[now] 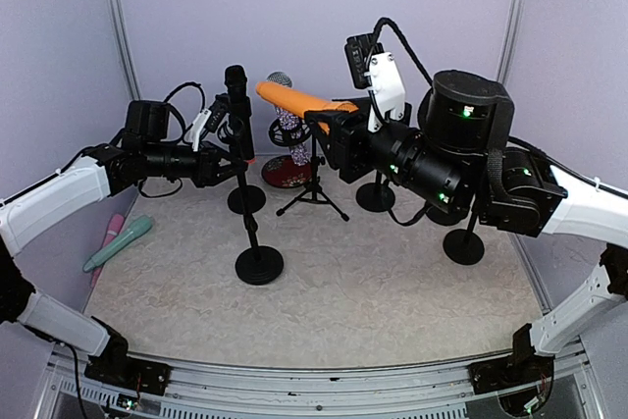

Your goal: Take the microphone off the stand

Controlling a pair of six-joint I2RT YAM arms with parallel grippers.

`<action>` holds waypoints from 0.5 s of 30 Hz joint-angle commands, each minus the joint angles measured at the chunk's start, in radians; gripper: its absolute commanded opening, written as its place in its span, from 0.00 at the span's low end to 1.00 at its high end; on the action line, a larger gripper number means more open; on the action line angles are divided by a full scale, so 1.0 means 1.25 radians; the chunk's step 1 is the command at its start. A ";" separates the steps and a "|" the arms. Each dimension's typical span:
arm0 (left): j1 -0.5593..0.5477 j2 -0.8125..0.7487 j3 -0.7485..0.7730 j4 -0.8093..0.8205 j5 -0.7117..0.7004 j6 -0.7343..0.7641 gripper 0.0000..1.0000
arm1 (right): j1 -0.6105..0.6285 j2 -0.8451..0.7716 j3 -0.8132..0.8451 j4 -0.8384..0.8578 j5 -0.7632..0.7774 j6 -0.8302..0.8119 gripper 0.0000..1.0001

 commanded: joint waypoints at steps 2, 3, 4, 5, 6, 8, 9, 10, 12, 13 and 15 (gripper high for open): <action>-0.037 -0.030 0.009 -0.035 0.029 0.136 0.52 | -0.001 0.001 -0.004 0.036 0.017 -0.007 0.00; -0.038 -0.039 0.001 -0.051 0.028 0.152 0.60 | -0.002 0.003 -0.002 0.037 0.015 -0.007 0.00; -0.038 -0.047 -0.003 -0.068 0.027 0.171 0.66 | -0.003 0.007 0.001 0.036 0.011 -0.007 0.00; -0.038 -0.057 -0.003 -0.087 0.025 0.188 0.73 | -0.005 0.011 0.004 0.035 0.007 -0.007 0.00; -0.037 -0.066 -0.001 -0.109 0.022 0.203 0.80 | -0.007 0.015 0.009 0.034 0.003 -0.005 0.00; -0.038 -0.086 0.009 -0.161 0.023 0.243 0.95 | -0.009 0.026 0.021 0.029 -0.008 -0.002 0.00; -0.038 -0.096 0.015 -0.193 0.021 0.266 0.98 | -0.009 0.032 0.026 0.025 -0.014 -0.001 0.00; -0.038 -0.105 0.024 -0.227 0.013 0.291 0.99 | -0.010 0.039 0.032 0.021 -0.021 0.001 0.00; -0.038 -0.123 0.038 -0.294 -0.010 0.348 0.99 | -0.014 0.051 0.045 0.007 -0.034 0.012 0.00; -0.037 -0.133 0.048 -0.328 -0.026 0.379 0.99 | -0.017 0.059 0.053 -0.002 -0.044 0.019 0.00; -0.037 -0.147 0.072 -0.399 -0.063 0.457 0.99 | -0.027 0.073 0.068 -0.025 -0.078 0.041 0.00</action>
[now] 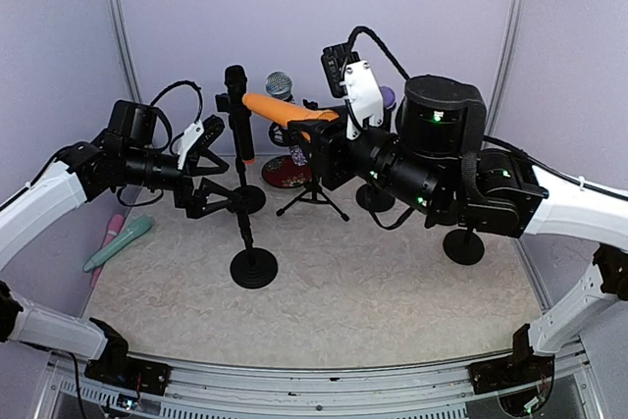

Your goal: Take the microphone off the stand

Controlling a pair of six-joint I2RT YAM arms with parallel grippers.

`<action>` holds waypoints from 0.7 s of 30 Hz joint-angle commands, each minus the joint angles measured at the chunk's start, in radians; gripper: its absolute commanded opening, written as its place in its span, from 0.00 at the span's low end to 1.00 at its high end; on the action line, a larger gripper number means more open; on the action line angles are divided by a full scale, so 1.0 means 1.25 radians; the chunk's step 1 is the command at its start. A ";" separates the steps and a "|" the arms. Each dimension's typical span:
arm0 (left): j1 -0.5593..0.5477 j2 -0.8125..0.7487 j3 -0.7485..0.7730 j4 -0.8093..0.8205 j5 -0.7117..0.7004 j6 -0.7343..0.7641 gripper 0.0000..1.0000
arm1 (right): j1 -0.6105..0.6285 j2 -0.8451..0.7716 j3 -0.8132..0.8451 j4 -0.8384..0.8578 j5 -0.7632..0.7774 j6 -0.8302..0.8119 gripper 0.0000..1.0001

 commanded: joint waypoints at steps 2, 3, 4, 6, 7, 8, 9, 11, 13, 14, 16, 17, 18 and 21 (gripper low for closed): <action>0.000 -0.049 0.077 -0.211 -0.102 0.221 0.99 | -0.031 0.035 0.056 -0.043 -0.096 0.058 0.00; 0.001 -0.055 0.088 -0.225 -0.125 0.240 0.99 | -0.039 0.040 0.059 -0.052 -0.126 0.071 0.00; 0.004 -0.060 0.097 -0.237 -0.141 0.260 0.99 | -0.048 0.047 0.063 -0.060 -0.154 0.085 0.00; 0.013 -0.071 0.108 -0.244 -0.165 0.288 0.99 | -0.064 0.060 0.072 -0.082 -0.202 0.111 0.00; 0.019 -0.077 0.113 -0.244 -0.172 0.300 0.99 | -0.070 0.068 0.074 -0.091 -0.220 0.120 0.00; 0.023 -0.082 0.116 -0.241 -0.181 0.307 0.99 | -0.074 0.077 0.078 -0.099 -0.237 0.127 0.00; 0.029 -0.087 0.118 -0.233 -0.189 0.313 0.98 | -0.077 0.088 0.082 -0.108 -0.253 0.135 0.00; 0.032 -0.090 0.122 -0.237 -0.188 0.331 0.97 | -0.081 0.112 0.097 -0.127 -0.291 0.148 0.00; 0.029 -0.093 0.124 -0.245 -0.178 0.351 0.96 | -0.085 0.141 0.119 -0.145 -0.337 0.153 0.00; 0.029 -0.091 0.126 -0.247 -0.173 0.352 0.95 | -0.087 0.159 0.133 -0.155 -0.357 0.156 0.00; 0.025 -0.082 0.138 -0.258 -0.159 0.355 0.91 | -0.090 0.194 0.164 -0.171 -0.397 0.158 0.00; 0.020 -0.078 0.143 -0.265 -0.152 0.358 0.90 | -0.091 0.212 0.184 -0.176 -0.403 0.159 0.00; 0.016 -0.076 0.148 -0.274 -0.141 0.364 0.88 | -0.091 0.229 0.198 -0.175 -0.431 0.160 0.00; 0.006 -0.068 0.159 -0.324 -0.095 0.402 0.84 | -0.094 0.273 0.236 -0.161 -0.478 0.162 0.00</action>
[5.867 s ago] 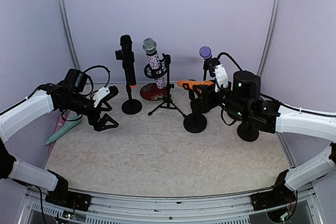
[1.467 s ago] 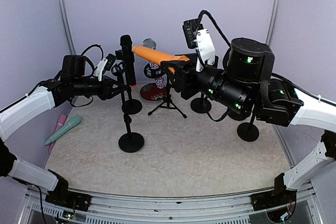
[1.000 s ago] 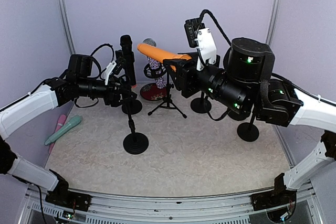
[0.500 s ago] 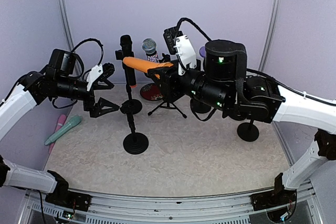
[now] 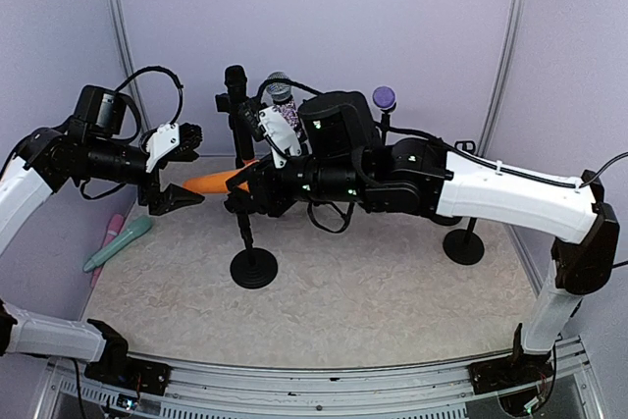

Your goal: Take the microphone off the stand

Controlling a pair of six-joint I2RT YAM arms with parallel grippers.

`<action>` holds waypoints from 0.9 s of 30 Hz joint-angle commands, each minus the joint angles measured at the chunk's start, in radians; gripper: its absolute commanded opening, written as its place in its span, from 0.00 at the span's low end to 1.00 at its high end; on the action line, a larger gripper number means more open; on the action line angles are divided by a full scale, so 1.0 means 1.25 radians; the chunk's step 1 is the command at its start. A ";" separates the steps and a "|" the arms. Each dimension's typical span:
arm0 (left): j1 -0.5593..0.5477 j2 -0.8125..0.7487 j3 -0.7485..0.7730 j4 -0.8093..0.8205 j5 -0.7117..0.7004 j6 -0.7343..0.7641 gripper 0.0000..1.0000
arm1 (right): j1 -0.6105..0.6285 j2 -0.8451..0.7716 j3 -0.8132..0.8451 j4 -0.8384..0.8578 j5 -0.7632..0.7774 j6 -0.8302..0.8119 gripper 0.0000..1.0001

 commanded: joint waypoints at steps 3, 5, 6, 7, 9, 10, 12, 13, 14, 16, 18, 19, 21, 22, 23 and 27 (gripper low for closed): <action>-0.015 0.010 0.035 -0.114 0.093 0.095 0.82 | -0.007 0.079 0.102 0.016 -0.130 0.015 0.00; -0.016 0.009 0.031 -0.141 0.104 0.120 0.80 | -0.009 0.103 0.123 0.024 -0.153 0.017 0.00; -0.016 0.007 0.027 -0.149 0.106 0.128 0.80 | -0.010 0.112 0.130 0.029 -0.161 0.018 0.00; -0.015 0.003 0.020 -0.154 0.107 0.134 0.80 | -0.011 0.119 0.136 0.032 -0.172 0.021 0.00; -0.016 -0.002 0.008 -0.157 0.105 0.141 0.79 | -0.014 0.133 0.151 0.036 -0.191 0.025 0.00; -0.016 -0.004 0.003 -0.156 0.102 0.141 0.77 | -0.015 0.139 0.154 0.037 -0.199 0.027 0.00; -0.016 -0.004 -0.002 -0.149 0.095 0.136 0.70 | -0.018 0.147 0.158 0.038 -0.213 0.031 0.00; -0.016 -0.004 -0.004 -0.146 0.092 0.136 0.65 | -0.019 0.148 0.158 0.039 -0.219 0.033 0.00; -0.016 -0.003 -0.006 -0.141 0.087 0.136 0.59 | -0.020 0.151 0.157 0.042 -0.224 0.035 0.00; -0.016 -0.003 -0.012 -0.128 0.073 0.131 0.47 | -0.023 0.148 0.148 0.048 -0.233 0.039 0.05; -0.014 0.000 -0.017 -0.121 0.061 0.125 0.36 | -0.029 0.138 0.131 0.058 -0.238 0.044 0.25; -0.013 0.000 -0.022 -0.118 0.053 0.126 0.32 | -0.033 0.130 0.118 0.068 -0.239 0.046 0.37; -0.010 -0.002 -0.043 -0.109 0.032 0.130 0.28 | -0.041 0.107 0.086 0.090 -0.238 0.050 0.52; -0.006 -0.006 -0.055 -0.104 0.021 0.133 0.26 | -0.045 0.093 0.069 0.101 -0.237 0.051 0.58; 0.002 -0.009 -0.067 -0.098 0.014 0.136 0.25 | -0.051 0.079 0.051 0.113 -0.234 0.052 0.63; 0.085 -0.028 -0.121 -0.071 0.006 0.160 0.19 | -0.074 0.020 -0.016 0.137 -0.211 0.057 0.81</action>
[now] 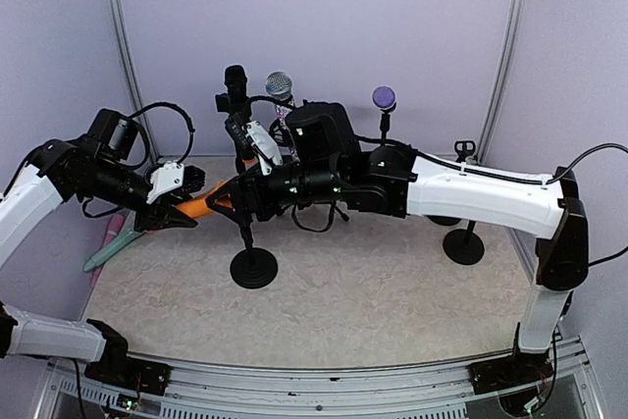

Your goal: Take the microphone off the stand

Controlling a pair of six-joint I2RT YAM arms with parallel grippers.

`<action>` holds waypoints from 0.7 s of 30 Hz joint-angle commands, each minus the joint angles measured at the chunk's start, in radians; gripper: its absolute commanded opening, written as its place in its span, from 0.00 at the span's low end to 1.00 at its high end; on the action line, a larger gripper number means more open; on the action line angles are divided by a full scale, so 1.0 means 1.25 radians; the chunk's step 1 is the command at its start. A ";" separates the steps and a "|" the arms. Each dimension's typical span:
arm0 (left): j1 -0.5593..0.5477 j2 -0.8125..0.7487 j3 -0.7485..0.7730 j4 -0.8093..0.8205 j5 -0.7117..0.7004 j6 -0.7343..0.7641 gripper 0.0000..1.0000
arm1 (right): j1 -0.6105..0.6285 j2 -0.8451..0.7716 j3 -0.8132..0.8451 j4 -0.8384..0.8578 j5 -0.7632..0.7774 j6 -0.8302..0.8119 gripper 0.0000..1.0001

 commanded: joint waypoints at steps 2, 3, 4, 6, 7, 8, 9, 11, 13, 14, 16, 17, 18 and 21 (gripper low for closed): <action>0.145 -0.034 -0.074 0.041 -0.020 0.043 0.19 | -0.034 -0.119 -0.092 0.069 0.034 0.003 0.85; 0.188 -0.037 -0.090 0.041 -0.018 0.061 0.19 | -0.038 -0.140 -0.109 0.073 0.041 0.002 0.87; 0.228 -0.037 -0.107 0.042 -0.017 0.079 0.19 | -0.045 -0.155 -0.127 0.079 0.046 0.002 0.88; 0.301 -0.036 -0.147 0.050 -0.023 0.112 0.19 | -0.055 -0.178 -0.157 0.085 0.059 0.000 0.90; 0.336 -0.035 -0.180 0.059 -0.030 0.126 0.18 | -0.060 -0.184 -0.168 0.085 0.070 -0.003 0.91; 0.369 -0.033 -0.199 0.073 -0.039 0.142 0.18 | -0.062 -0.188 -0.175 0.084 0.082 -0.007 0.92; 0.398 -0.029 -0.241 0.092 -0.055 0.159 0.18 | -0.063 -0.188 -0.180 0.083 0.093 -0.014 0.92; 0.448 -0.021 -0.309 0.148 -0.097 0.174 0.18 | -0.065 -0.176 -0.179 0.079 0.105 -0.030 0.94; 0.498 -0.007 -0.373 0.211 -0.140 0.190 0.18 | -0.065 -0.150 -0.166 0.069 0.113 -0.049 0.95; 0.519 0.002 -0.400 0.240 -0.167 0.197 0.18 | -0.065 -0.132 -0.154 0.063 0.113 -0.061 0.96; 0.555 0.024 -0.443 0.308 -0.201 0.202 0.18 | -0.065 -0.089 -0.123 0.036 0.112 -0.081 0.97; 0.569 0.035 -0.458 0.334 -0.218 0.200 0.18 | -0.065 -0.065 -0.102 0.023 0.110 -0.093 0.98; 0.584 0.045 -0.472 0.360 -0.232 0.196 0.19 | -0.065 -0.042 -0.076 0.010 0.109 -0.106 0.98; 0.615 0.080 -0.498 0.433 -0.266 0.179 0.20 | -0.065 0.016 -0.032 -0.008 0.102 -0.132 1.00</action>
